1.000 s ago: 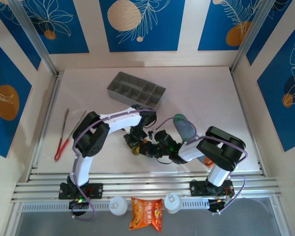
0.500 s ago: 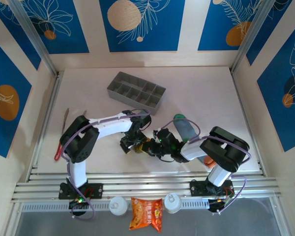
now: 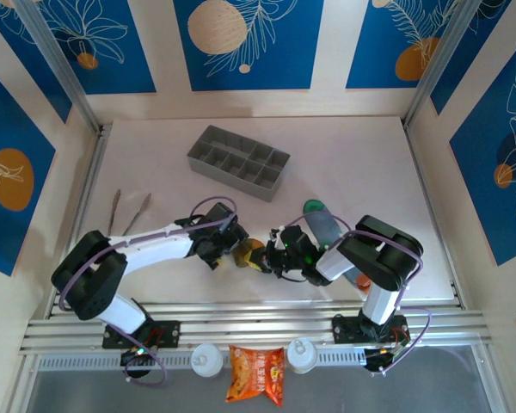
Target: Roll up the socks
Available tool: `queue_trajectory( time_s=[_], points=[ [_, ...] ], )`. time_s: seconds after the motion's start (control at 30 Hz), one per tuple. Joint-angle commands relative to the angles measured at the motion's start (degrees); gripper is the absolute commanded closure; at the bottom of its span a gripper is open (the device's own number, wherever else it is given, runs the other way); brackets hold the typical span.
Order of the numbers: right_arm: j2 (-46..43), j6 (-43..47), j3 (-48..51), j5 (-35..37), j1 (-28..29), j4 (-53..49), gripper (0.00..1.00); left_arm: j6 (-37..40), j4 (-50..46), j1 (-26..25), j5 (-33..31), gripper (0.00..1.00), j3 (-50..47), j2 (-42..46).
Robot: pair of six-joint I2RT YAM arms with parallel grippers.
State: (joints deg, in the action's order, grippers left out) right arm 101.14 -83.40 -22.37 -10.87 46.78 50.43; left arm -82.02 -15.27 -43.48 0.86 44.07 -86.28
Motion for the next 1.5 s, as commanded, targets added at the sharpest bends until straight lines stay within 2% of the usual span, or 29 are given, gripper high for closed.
queue_trajectory(
  time_s=[0.0, 0.13, 0.3, 0.4, 0.47, 0.57, 0.67, 0.87, 1.1, 1.3, 1.47],
  points=[
    [5.6, -2.6, 3.6, 2.3, -0.8, -21.6, 1.0, 2.1, 7.6, 0.8, -0.9, 0.19, -2.5, 1.7],
    [6.3, -3.3, 3.2, 0.9, -1.6, -22.4, 1.0, 4.0, 9.3, 0.7, 0.8, 0.34, -3.6, 0.9],
    [8.3, -4.3, 3.3, -1.4, -2.8, -21.9, 1.0, 6.7, 9.2, 0.7, 0.4, 0.43, -3.9, 0.6],
    [9.0, -4.2, 3.1, -2.2, -3.5, -21.1, 1.0, 7.5, 9.3, 0.6, 1.2, 0.45, -4.4, -0.9],
    [9.6, -4.1, 2.7, -2.9, -3.9, -21.1, 1.0, 7.5, 9.5, 0.4, 1.6, 0.42, -5.2, -1.5],
    [10.4, -3.7, 1.9, -3.8, -4.4, -21.6, 1.0, 6.8, 13.1, 0.1, 1.7, 0.28, -7.4, -0.2],
    [10.8, -3.7, 1.7, -4.3, -4.6, -21.7, 1.0, 6.3, 14.0, 0.1, 1.5, 0.19, -8.0, 1.9],
    [11.0, -3.4, 1.3, -5.0, -5.3, -23.0, 1.0, 6.0, 14.5, 0.4, 1.6, 0.12, -10.3, 7.7],
    [11.4, -2.4, 0.1, -6.6, -6.4, -24.3, 1.0, 10.8, 19.7, 2.6, 6.5, 0.28, -14.8, 10.0],
    [12.0, -1.8, -0.7, -7.7, -7.2, -25.0, 1.0, 14.8, 24.4, 3.3, 10.0, 0.4, -12.7, 4.8],
    [12.2, -1.3, -1.3, -8.2, -7.7, -25.7, 1.0, 16.2, 26.5, 3.0, 11.2, 0.46, -12.7, 0.2]
  ],
)
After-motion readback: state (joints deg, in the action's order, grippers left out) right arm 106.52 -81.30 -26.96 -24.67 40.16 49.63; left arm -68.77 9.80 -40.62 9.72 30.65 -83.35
